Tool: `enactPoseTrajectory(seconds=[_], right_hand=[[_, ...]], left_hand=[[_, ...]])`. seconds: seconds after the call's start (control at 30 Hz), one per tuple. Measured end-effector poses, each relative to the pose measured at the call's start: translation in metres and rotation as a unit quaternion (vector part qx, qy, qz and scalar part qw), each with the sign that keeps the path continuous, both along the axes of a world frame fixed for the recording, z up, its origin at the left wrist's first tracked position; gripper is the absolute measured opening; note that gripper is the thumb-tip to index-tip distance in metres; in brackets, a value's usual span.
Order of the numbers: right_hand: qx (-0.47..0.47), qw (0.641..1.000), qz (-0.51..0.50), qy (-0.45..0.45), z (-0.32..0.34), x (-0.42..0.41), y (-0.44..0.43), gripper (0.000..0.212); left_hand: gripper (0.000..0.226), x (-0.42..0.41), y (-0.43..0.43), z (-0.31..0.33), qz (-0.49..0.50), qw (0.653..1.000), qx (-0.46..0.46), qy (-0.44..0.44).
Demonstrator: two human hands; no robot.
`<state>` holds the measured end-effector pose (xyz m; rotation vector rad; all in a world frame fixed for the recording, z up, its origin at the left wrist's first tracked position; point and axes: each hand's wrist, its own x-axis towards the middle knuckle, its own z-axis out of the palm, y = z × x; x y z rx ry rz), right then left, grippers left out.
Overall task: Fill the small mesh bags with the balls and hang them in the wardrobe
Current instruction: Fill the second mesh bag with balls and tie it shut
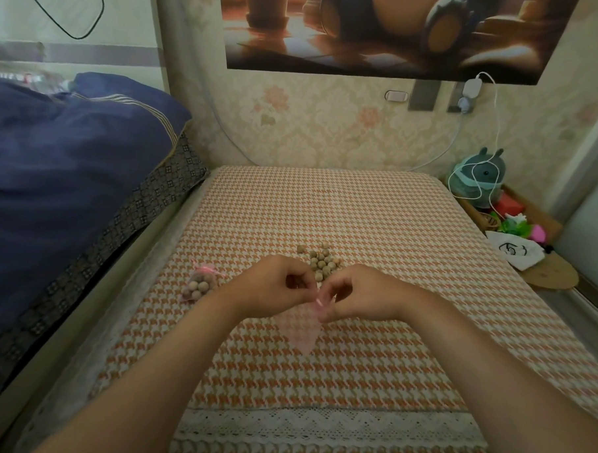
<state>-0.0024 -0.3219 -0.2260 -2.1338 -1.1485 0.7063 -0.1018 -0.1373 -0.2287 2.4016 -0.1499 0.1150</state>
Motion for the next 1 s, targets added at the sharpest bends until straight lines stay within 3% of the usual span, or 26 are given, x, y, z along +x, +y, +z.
enactPoseTrajectory(seconds=[0.17,0.3,0.4,0.53,0.7,0.83,0.93,1.0], right_hand=[[-0.012,0.998,-0.017,-0.059,-0.003,0.0,0.001,0.022],[0.011,0.999,-0.02,-0.027,-0.001,0.001,-0.002,0.006],[-0.004,1.0,-0.005,-0.013,0.002,0.001,-0.004,0.01],[-0.059,0.994,0.007,-0.095,0.005,0.0,-0.001,0.012],[-0.048,0.99,-0.004,-0.136,0.008,-0.003,-0.002,0.009],[-0.074,0.977,0.013,-0.201,0.012,-0.004,-0.002,0.01],[-0.129,0.95,0.023,-0.284,0.011,-0.003,0.003,0.019],[-0.139,0.948,0.022,-0.286,0.01,-0.005,0.005,0.019]], left_hand=[[0.012,-0.001,-0.007,-0.005,-0.019,0.998,-0.046,0.045],[0.006,-0.001,-0.006,-0.004,0.01,0.999,-0.036,0.017],[0.004,0.0,-0.004,-0.001,0.013,0.999,-0.041,0.017],[0.003,0.001,-0.007,-0.004,0.002,0.999,-0.011,0.038],[0.012,0.002,-0.003,-0.006,-0.004,0.998,-0.002,0.056],[0.003,0.002,0.0,-0.004,-0.014,0.995,0.063,0.07],[0.013,0.002,0.005,-0.002,-0.01,0.989,0.118,0.084],[0.016,0.003,0.007,-0.003,0.007,0.987,0.137,0.079]])
